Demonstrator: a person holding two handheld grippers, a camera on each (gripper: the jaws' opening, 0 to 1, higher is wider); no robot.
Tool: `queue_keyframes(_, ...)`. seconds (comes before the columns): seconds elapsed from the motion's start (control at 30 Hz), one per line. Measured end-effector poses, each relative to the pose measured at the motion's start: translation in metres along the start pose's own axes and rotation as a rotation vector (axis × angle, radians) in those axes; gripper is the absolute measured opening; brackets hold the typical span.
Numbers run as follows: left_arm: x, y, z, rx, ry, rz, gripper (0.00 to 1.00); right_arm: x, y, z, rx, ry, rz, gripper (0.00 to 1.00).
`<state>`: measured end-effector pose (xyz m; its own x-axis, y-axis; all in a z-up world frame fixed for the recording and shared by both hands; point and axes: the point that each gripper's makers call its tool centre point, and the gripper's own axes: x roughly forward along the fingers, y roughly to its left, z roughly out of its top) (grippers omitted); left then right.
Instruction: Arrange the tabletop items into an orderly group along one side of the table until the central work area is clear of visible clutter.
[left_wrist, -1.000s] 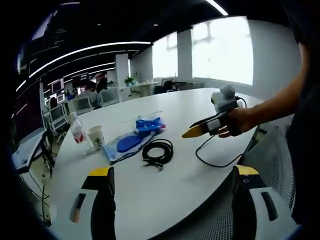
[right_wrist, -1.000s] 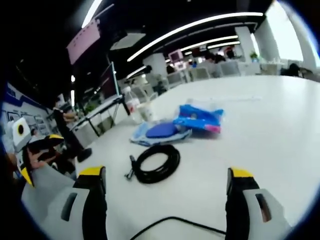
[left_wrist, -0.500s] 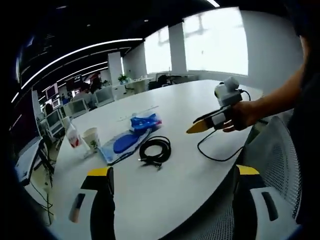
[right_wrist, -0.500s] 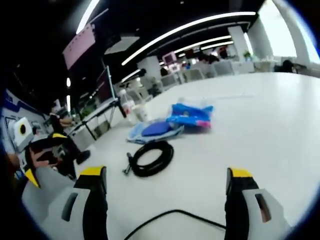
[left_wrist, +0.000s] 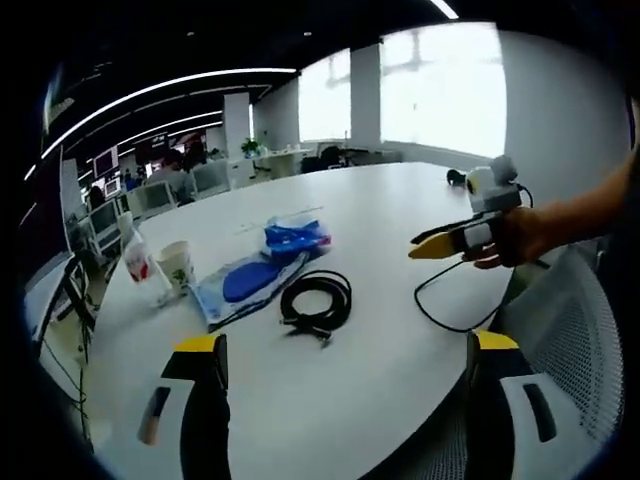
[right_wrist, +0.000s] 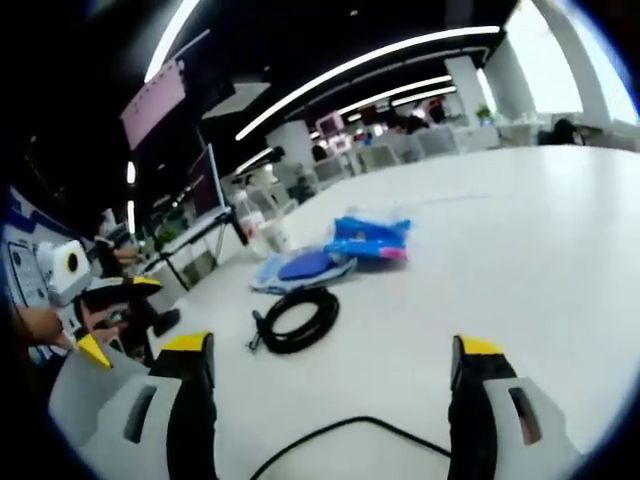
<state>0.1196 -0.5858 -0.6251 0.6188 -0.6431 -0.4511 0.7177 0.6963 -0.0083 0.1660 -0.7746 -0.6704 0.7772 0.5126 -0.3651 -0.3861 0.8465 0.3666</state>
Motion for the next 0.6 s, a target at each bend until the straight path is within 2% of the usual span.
queue_keyframes(0.2,0.013,0.006,0.02,0.014,-0.029,-0.009,0.99,-0.006,0.001,-0.001,0.004,-0.008,-0.01,0.95)
queue_keyframes(0.5,0.029,0.013,0.028,0.024,-0.023,-0.016,0.98,-0.016,-0.004,-0.001,0.029,-0.02,-0.036,0.95)
queue_keyframes(0.6,0.031,0.018,0.033,-0.016,-0.037,-0.011,0.98,-0.017,-0.005,-0.002,0.023,-0.017,-0.042,0.94)
